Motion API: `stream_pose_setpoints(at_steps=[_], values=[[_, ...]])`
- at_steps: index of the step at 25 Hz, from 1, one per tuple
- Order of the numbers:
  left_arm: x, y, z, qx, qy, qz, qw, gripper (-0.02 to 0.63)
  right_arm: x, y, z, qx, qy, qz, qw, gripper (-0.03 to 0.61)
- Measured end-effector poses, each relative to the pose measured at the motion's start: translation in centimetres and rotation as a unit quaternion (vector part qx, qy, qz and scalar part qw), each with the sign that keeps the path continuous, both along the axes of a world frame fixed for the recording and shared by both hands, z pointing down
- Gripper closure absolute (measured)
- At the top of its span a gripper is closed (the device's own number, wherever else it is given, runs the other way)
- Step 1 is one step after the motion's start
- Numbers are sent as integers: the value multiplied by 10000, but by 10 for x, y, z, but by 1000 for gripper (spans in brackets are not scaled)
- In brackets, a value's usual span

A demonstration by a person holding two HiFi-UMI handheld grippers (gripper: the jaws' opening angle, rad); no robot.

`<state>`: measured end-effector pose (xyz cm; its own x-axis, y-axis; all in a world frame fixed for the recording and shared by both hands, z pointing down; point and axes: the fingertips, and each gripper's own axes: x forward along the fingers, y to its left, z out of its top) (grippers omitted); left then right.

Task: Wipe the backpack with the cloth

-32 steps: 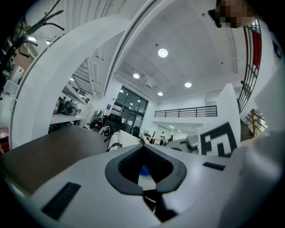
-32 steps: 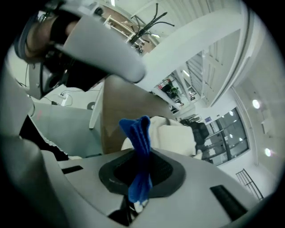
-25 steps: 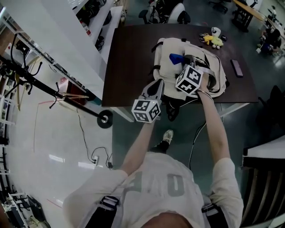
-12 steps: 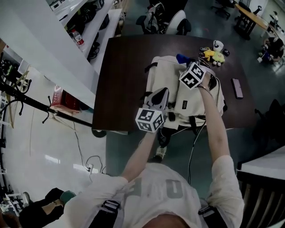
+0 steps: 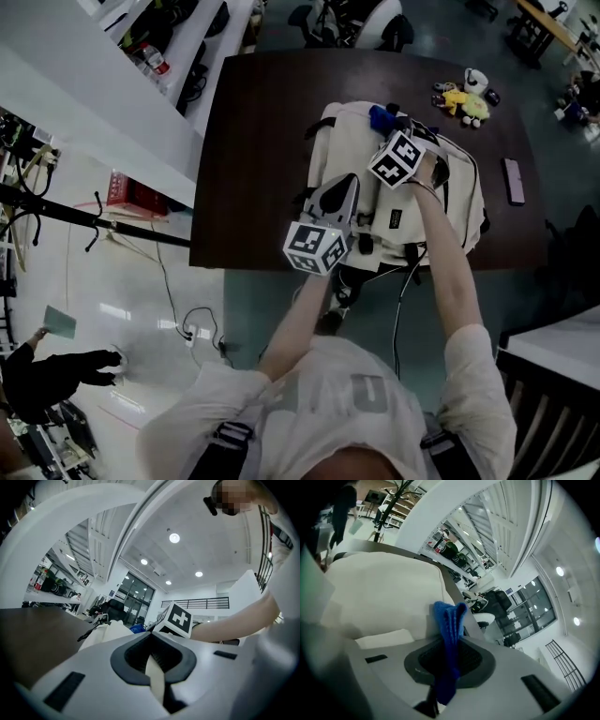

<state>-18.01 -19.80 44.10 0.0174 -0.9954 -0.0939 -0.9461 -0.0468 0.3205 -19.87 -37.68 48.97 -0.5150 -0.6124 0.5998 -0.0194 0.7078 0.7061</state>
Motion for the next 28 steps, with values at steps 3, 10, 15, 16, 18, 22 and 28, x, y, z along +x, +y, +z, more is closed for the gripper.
stream_pose_setpoints(at_steps=[3, 10, 15, 16, 18, 22, 28], values=[[2, 1, 2, -35, 13, 41, 10000, 609, 5, 9, 2, 57, -11, 39, 10000, 537], [15, 14, -4, -125, -287, 299, 9991, 609, 25, 51, -12, 617, -6, -38, 9981, 537], [25, 39, 0, -220, -387, 314, 9985, 609, 48, 85, -12, 842, 283, -155, 9959, 537], [27, 45, 2, -225, -356, 302, 9987, 609, 52, 93, -12, 877, 353, -174, 9954, 537], [30, 59, 4, -241, -316, 280, 9988, 609, 61, 109, -9, 901, 496, -218, 9945, 537], [37, 87, 6, -278, -289, 228, 9989, 609, 81, 145, 9, 810, 720, -253, 9938, 537], [47, 129, 15, -362, -301, 222, 9986, 609, 107, 209, 49, 701, 968, -314, 9923, 537]])
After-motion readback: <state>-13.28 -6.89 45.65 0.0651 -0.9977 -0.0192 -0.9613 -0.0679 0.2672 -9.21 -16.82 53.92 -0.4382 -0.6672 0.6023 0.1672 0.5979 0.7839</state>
